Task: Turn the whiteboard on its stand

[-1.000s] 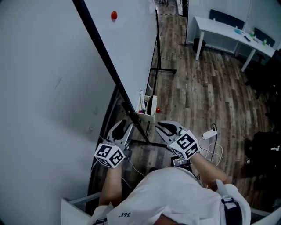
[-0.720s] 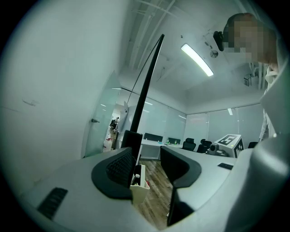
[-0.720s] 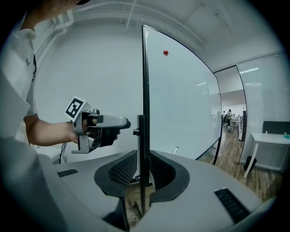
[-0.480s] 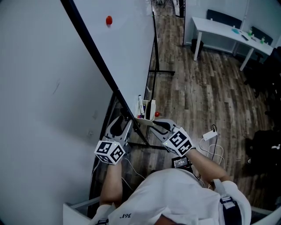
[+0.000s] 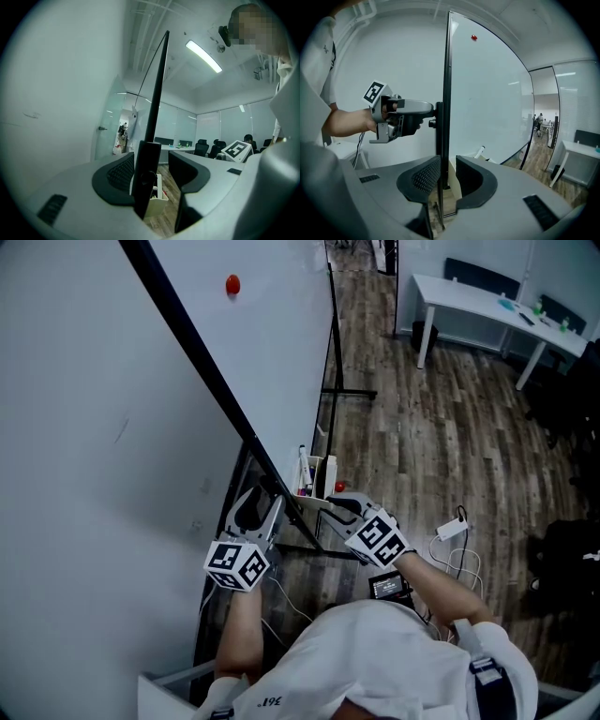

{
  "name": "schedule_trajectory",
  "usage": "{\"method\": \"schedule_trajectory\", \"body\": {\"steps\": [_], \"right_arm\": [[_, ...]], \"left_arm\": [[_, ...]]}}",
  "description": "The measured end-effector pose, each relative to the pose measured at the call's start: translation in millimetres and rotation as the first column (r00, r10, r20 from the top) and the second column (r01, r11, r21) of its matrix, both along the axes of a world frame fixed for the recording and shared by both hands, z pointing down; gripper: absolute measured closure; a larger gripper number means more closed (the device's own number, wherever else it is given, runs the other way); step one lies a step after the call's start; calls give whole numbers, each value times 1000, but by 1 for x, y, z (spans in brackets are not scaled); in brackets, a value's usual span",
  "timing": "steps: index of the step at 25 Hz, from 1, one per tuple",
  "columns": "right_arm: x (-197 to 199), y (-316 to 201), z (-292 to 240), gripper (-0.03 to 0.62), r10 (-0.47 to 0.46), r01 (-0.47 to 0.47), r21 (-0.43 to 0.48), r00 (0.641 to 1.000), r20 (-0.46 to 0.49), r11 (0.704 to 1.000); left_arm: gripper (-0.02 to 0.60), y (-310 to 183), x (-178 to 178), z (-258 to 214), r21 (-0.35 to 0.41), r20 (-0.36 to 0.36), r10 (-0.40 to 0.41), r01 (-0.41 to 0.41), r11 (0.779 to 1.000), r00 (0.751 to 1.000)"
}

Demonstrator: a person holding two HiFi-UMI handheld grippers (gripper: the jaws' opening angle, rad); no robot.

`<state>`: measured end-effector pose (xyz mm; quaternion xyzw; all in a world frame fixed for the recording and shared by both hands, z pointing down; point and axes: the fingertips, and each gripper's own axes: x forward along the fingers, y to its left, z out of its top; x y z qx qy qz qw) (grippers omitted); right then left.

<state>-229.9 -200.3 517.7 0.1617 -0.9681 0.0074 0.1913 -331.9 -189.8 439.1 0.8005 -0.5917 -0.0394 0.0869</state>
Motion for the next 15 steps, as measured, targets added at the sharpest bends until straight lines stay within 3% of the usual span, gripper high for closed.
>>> {"method": "schedule_trajectory", "body": {"steps": [15], "right_arm": [[-15,-11,26,491,-39,38,-14,997,-69,999]], "left_arm": [[357,-30,11,-11,-1,45,32,-32,999,998]]}}
